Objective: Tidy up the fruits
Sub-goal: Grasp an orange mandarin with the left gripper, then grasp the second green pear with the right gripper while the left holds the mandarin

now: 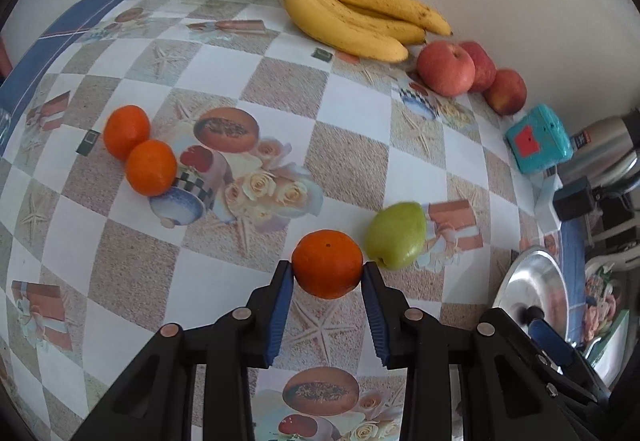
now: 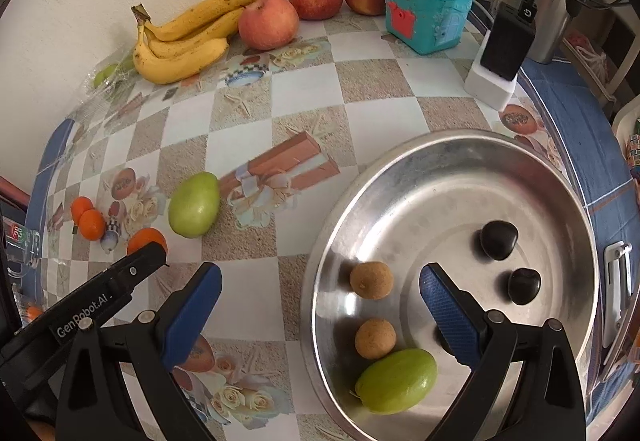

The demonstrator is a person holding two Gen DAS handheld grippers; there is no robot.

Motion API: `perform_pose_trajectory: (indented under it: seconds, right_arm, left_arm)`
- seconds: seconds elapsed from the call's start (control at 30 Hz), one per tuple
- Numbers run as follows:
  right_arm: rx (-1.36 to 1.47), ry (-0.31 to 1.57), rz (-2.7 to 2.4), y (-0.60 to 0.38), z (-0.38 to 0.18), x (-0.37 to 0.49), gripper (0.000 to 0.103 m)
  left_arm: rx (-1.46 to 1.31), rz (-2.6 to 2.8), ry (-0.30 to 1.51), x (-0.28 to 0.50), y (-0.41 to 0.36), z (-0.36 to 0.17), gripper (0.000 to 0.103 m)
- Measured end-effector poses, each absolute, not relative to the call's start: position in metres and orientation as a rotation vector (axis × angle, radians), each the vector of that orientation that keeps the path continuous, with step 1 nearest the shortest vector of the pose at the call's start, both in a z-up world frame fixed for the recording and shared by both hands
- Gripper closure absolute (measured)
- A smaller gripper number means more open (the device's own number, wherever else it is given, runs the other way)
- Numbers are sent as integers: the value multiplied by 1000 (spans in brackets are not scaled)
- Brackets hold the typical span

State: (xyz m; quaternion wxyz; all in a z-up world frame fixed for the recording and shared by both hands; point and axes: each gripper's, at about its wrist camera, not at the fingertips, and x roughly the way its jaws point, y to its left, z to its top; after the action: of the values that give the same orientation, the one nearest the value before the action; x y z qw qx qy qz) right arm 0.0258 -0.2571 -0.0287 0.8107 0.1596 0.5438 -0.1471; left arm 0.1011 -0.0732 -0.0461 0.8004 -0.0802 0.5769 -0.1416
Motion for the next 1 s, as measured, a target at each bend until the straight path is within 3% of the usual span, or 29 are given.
perform_pose_trajectory:
  seconds: [0.53, 0.77, 0.93, 1.0]
  right_arm:
    - [329, 1069, -173, -217, -25, 57, 5]
    - [279, 1076, -150, -202, -36, 77, 15]
    - [265, 1090, -149, -196, -47, 91, 15]
    - [263, 1091, -146, -194, -51, 95, 23]
  left_arm:
    - [-301, -183, 1091, 128, -20, -10, 65]
    - [-318, -179, 1108, 132, -18, -18, 65]
    - [-318, -188, 1120, 133, -22, -23, 65]
    - [-318, -189, 1123, 134, -23, -25, 65]
